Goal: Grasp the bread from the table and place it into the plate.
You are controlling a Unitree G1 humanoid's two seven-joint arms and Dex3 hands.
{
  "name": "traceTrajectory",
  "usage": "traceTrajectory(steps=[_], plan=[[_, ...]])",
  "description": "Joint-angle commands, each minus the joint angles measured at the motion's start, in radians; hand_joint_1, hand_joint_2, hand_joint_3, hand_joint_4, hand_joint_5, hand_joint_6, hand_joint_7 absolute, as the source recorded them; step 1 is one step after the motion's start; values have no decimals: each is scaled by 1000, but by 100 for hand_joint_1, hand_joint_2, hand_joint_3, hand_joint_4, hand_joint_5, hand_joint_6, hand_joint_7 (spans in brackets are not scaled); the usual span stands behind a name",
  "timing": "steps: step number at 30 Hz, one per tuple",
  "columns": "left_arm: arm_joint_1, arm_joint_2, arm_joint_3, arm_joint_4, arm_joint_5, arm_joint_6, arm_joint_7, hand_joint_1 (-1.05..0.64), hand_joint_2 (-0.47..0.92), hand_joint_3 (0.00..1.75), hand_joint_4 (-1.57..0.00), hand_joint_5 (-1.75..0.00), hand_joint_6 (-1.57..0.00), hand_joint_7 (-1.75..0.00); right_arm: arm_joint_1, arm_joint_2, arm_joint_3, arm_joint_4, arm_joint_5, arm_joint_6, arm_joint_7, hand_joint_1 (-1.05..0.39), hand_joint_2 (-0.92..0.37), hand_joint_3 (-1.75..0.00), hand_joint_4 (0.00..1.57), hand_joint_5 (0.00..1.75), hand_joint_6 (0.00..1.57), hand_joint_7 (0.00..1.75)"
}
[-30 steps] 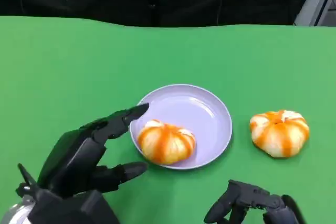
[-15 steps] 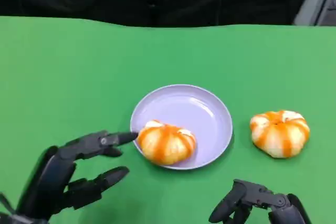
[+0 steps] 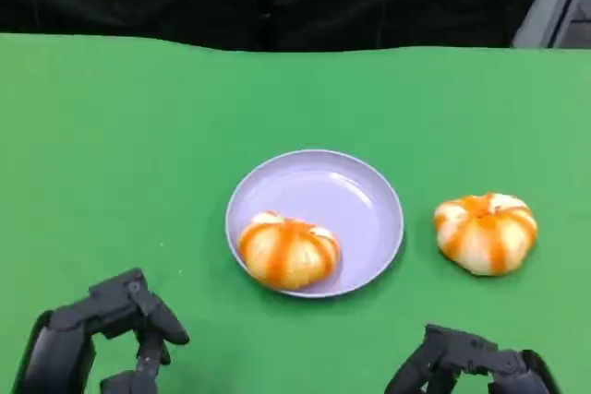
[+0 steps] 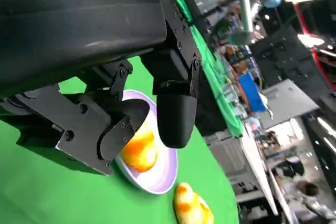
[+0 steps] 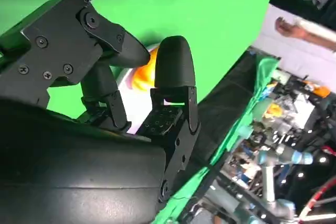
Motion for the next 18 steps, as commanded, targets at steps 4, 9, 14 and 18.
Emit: traceTrajectory(steps=[4,9,14,18], plan=[[-12,0,16,26,-4,-9,-27,8,38,136,-83,-170,-80,-150,3,-7,-9,-12,0,-5,3,-11,-38,-115,82,157,86,114],[-24,-4,19,45,-3,-10,-38,8,39,134,-84,-169,-80,-150,-6,-8,-9,-2,3,-9,5,-12,-39,-114,82,158,86,114],[-43,-3,21,80,4,-24,-46,8,37,138,-88,-166,-83,-148,-18,-9,-10,15,9,-21,6,-10,-38,-115,79,156,85,114],[-45,-5,23,84,4,-27,-49,8,36,139,-89,-165,-83,-147,-19,-9,-10,17,10,-23,6,-10,-38,-115,79,155,85,115]])
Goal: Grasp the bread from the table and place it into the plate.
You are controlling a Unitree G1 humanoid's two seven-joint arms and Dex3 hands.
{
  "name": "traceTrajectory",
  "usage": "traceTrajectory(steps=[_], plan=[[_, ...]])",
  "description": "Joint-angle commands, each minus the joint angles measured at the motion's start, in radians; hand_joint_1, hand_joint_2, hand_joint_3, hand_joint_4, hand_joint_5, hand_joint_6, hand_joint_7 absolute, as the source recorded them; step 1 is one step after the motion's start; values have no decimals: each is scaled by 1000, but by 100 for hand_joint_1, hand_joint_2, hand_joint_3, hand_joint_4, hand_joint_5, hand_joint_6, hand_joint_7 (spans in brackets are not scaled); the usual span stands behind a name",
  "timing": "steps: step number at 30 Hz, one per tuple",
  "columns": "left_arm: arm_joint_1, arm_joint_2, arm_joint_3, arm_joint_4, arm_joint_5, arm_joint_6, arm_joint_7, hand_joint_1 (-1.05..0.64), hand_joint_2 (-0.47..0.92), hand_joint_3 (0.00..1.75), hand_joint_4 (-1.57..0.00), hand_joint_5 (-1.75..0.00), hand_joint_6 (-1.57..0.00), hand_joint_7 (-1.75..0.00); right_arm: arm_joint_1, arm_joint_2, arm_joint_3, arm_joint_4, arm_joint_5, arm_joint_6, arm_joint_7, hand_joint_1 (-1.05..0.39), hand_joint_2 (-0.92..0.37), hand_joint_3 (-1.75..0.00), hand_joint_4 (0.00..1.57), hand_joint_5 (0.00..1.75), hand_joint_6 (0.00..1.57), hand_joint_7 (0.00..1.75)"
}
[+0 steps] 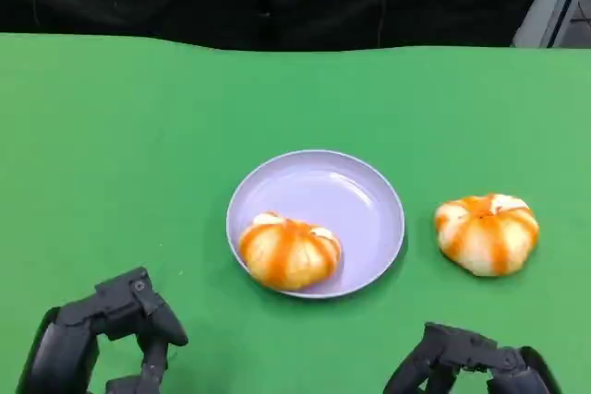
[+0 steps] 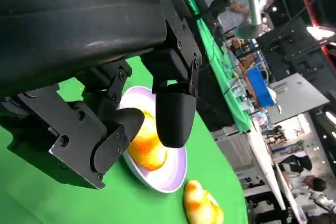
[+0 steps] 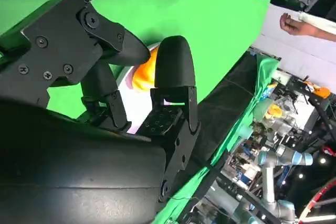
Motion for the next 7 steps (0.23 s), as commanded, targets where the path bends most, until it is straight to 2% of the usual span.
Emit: traceTrajectory(steps=[1,7], plan=[[-11,3,13,12,2,-22,-9,8,36,139,-89,-165,-83,-147,1,-9,-8,3,7,-16,-1,-10,-38,-115,79,155,85,115],[-15,2,15,22,8,-33,-9,7,36,139,-89,-164,-84,-146,0,-7,-10,7,3,-19,-4,-10,-37,-116,80,155,86,114]])
